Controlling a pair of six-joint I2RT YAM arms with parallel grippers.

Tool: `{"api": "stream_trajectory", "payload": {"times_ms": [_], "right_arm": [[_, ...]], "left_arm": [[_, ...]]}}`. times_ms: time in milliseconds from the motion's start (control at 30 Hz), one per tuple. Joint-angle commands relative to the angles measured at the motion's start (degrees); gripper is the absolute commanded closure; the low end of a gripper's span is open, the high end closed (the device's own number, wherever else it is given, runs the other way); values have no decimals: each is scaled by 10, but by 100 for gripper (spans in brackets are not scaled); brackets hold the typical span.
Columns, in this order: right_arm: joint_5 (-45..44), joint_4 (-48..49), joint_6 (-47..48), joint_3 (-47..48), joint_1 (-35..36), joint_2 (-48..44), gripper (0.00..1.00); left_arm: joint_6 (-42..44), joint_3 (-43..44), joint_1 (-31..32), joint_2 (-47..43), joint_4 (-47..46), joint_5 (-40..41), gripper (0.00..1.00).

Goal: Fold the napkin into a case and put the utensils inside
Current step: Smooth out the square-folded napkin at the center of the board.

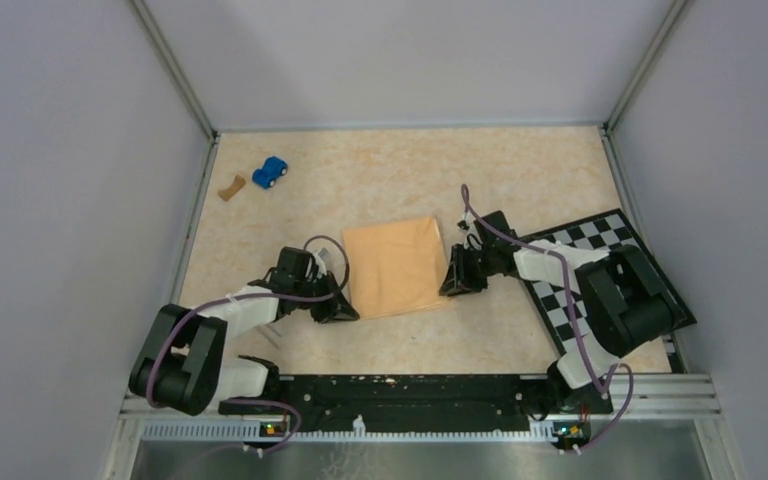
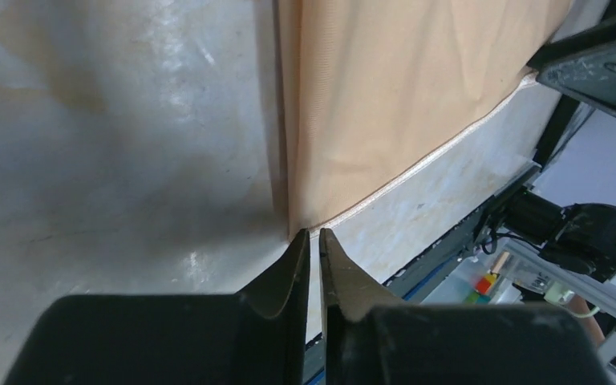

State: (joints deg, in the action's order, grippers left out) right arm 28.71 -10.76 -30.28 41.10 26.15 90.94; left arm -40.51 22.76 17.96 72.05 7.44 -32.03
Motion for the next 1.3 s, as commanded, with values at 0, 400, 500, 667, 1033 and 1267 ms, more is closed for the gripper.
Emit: {"api": "stream_trajectory", "payload": {"times_ms": [0, 400, 500, 667, 1033, 1267], "right_arm": [[-79, -27, 42, 67, 25, -10, 67], [99, 268, -202, 341, 115, 262, 72], [98, 309, -227, 388, 128, 327, 80], [90, 329, -238, 436, 132, 395, 86], [58, 325, -243, 552, 118, 520, 83], [67, 257, -215, 676, 95, 599, 78]], "left_arm": [[13, -13, 2, 39, -70, 3, 86], [17, -25, 2, 17, -55, 38, 87], [18, -21, 2, 26, -58, 36, 88], [25, -15, 2, 33, -56, 36, 89], [30, -25, 2, 48, -51, 46, 94], [31, -26, 2, 29, -42, 47, 93]]}}
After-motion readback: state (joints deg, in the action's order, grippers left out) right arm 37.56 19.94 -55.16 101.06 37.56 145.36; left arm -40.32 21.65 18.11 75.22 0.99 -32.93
